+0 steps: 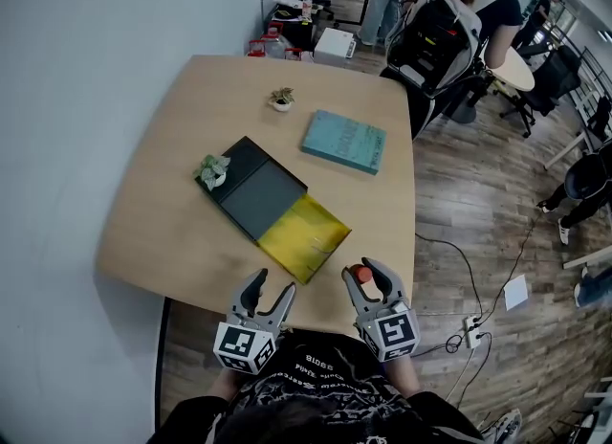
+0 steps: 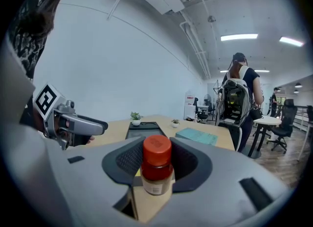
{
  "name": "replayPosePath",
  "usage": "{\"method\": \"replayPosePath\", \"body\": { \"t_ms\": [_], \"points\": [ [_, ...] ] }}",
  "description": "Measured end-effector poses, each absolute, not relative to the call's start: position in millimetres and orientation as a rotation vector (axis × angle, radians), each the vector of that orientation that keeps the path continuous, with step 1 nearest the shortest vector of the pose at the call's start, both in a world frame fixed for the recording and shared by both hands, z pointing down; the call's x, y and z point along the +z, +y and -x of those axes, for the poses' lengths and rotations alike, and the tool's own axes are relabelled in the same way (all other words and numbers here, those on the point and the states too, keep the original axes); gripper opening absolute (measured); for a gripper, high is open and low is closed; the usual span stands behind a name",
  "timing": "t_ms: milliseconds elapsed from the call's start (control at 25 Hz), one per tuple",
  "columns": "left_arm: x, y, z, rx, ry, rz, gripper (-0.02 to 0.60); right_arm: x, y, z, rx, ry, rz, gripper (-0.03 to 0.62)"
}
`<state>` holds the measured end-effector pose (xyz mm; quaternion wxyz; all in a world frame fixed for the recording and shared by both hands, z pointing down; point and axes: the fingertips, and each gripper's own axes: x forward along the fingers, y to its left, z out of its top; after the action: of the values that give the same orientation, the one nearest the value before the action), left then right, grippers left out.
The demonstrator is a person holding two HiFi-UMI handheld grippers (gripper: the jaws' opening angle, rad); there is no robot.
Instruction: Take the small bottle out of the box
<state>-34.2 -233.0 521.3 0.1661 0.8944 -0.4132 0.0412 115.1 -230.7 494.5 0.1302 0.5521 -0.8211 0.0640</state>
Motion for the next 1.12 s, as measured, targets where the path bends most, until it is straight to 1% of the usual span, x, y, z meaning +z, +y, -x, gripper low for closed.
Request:
{"method": "replayPosePath", "body": {
  "t_ms": [40, 120, 160, 200, 320, 440, 600, 1120],
  "points": [
    [521, -234, 33, 0.129, -1.183, -2.553, 0.251, 494, -232, -115, 0.184, -2.388, -1.6, 0.155],
    [521, -236, 32, 0.15, -1.202, -2.563, 0.171, 495, -233, -115, 0.187, -2.39, -1.6, 0.155],
    [521, -236, 31, 0.157, -1.207, -2.566, 0.144, 495, -234, -115, 0.189, -2.391, -1.599, 0.155],
    [521, -237, 31, 0.162, -1.208, -2.569, 0.132, 495, -235, -116, 0.19, -2.392, -1.598, 0.155],
    [520, -240, 28, 0.164, -1.203, -2.576, 0.126, 494, -238, -116, 0.183, -2.398, -1.598, 0.155],
    [519, -241, 29, 0.154, -1.215, -2.565, 0.061, 494, -238, -117, 0.185, -2.399, -1.596, 0.155],
    [520, -243, 30, 0.138, -1.214, -2.549, 0.007, 496, -240, -118, 0.184, -2.396, -1.596, 0.155],
    [516, -248, 20, 0.124, -1.181, -2.562, 0.005, 497, -247, -121, 0.191, -2.397, -1.6, 0.153]
  ]
}}
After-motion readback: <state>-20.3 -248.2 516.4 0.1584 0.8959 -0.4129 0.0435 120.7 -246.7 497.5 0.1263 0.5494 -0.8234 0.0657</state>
